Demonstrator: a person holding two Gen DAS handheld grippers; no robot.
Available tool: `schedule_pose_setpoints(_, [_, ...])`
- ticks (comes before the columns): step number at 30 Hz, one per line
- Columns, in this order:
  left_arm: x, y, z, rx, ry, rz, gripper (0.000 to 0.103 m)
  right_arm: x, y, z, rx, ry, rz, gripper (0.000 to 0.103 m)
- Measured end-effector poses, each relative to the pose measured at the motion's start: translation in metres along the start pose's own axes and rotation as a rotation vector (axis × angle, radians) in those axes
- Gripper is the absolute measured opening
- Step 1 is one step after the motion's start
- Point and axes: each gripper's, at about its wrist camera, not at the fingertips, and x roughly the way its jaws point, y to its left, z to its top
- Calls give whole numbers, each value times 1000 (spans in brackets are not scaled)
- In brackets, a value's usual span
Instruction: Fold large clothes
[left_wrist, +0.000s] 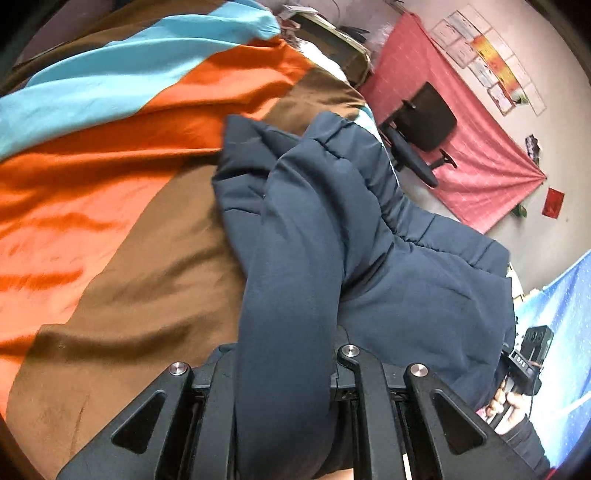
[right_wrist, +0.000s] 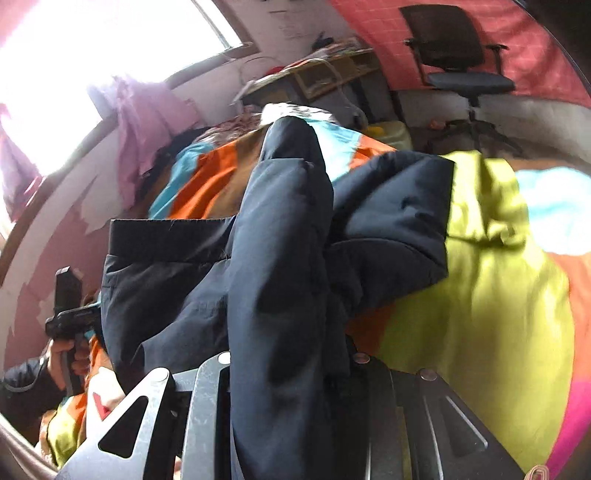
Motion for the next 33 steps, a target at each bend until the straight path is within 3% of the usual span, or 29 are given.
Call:
schedule_pose_setpoints(7, [-2,-10,-4,34,-4,68,20,6,-24,-22,102,-43,-53,30])
schedule_pose_setpoints(10, [-4,-5,-5,9,2,84,26,4,-31,-28,134,-55,-68,37])
schedule_pose_setpoints(12, [-9,-4,-7,-2,-1,92,31,4,-34,-30,160,-58,-87,47])
schedule_pose_setpoints(16, [-24,-1,-12,-32,-52,116,53,3,-33,-34,181,-59,-135,59])
schedule_pose_setpoints(17, [-29,-2,-14,-40,-71,125,63,1,-32,-35,182,-66,-147,65])
schedule_pose_setpoints(19, [-38,-5,-18,-41,-115,142,74,-3,-28,-38,182,-87,-170,79])
schedule_pose_setpoints(24, [-54,-26,-28,31,-182,192,81,-19,-11,-45,137,-150,-228,91])
schedule_pose_setpoints(33, [-65,-76,-64,198,-295,281,89,-46,32,-56,1,-254,-337,101])
